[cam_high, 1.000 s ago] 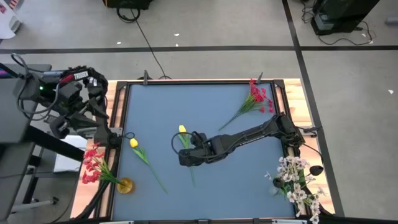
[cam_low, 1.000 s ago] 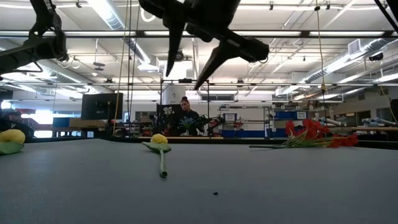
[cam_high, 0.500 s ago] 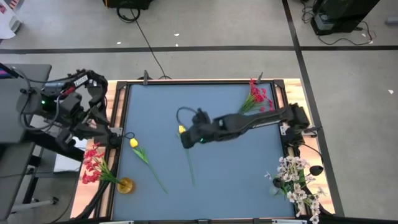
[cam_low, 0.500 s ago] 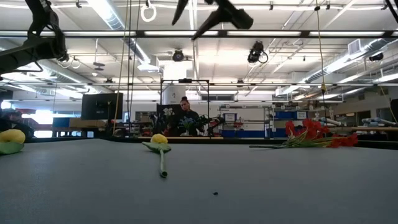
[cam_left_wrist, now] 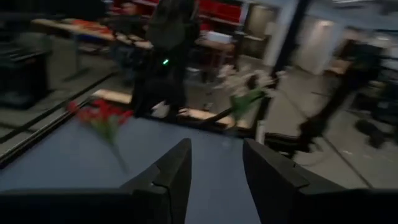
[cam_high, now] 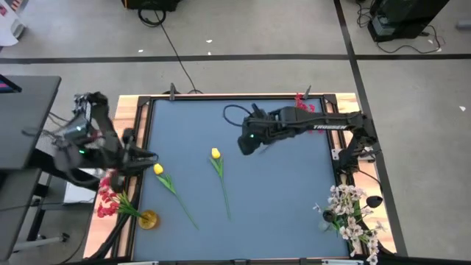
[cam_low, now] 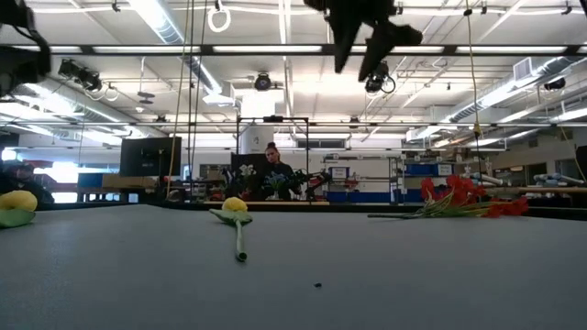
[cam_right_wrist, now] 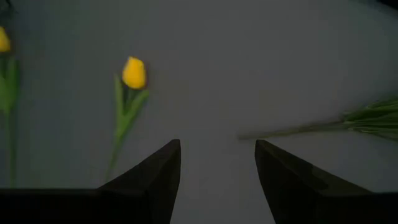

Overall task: Sort flowers into vase by color
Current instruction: Put the right yellow flower into the yellow vase

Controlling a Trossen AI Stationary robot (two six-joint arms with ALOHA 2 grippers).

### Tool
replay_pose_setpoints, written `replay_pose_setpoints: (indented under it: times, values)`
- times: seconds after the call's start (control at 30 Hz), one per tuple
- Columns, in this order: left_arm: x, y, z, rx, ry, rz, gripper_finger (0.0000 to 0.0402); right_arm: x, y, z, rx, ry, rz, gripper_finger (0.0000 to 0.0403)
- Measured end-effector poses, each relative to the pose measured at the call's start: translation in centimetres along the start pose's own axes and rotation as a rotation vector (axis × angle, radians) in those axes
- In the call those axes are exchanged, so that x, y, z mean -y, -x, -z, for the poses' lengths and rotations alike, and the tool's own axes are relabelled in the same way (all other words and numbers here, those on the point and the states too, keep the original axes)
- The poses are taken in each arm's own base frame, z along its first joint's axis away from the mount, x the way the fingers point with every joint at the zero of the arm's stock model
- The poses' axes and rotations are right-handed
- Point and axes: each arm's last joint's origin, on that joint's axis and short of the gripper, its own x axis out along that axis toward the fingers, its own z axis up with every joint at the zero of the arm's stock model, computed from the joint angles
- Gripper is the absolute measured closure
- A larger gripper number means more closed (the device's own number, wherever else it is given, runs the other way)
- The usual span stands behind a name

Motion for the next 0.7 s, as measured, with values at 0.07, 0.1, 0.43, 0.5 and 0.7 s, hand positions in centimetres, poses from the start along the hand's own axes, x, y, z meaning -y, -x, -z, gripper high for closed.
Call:
replay_pose_setpoints:
  times: [0.07, 0.1, 0.43, 0.5, 0.7]
  values:
    - [0.0, -1.1, 1.1, -0.002, 0.034, -0.030, 0.0261, 0.8, -1.1, -0.3, -0.046, 0.014, 0.013, 0.0189]
    - [-0.1, -1.7, 1.6, -0.001, 0.051, -0.043, 0.0263, 1.2, -1.9, -0.4, -0.078, 0.021, 0.021, 0.0189]
    - [-2.6, -7.3, 4.9, -0.043, 0.140, -0.234, 0.0267, 5.3, -11.2, 0.7, -0.336, 0.011, -0.046, 0.0189]
    - [-3.2, -8.3, 5.7, -0.086, 0.158, -0.284, 0.0267, 5.0, -12.9, 0.9, -0.315, -0.016, -0.165, 0.0188]
    - [-5.2, -10.6, 8.3, -0.288, 0.288, -0.431, 0.0267, 1.3, -15.6, 0.9, -0.100, -0.084, -0.644, 0.0193]
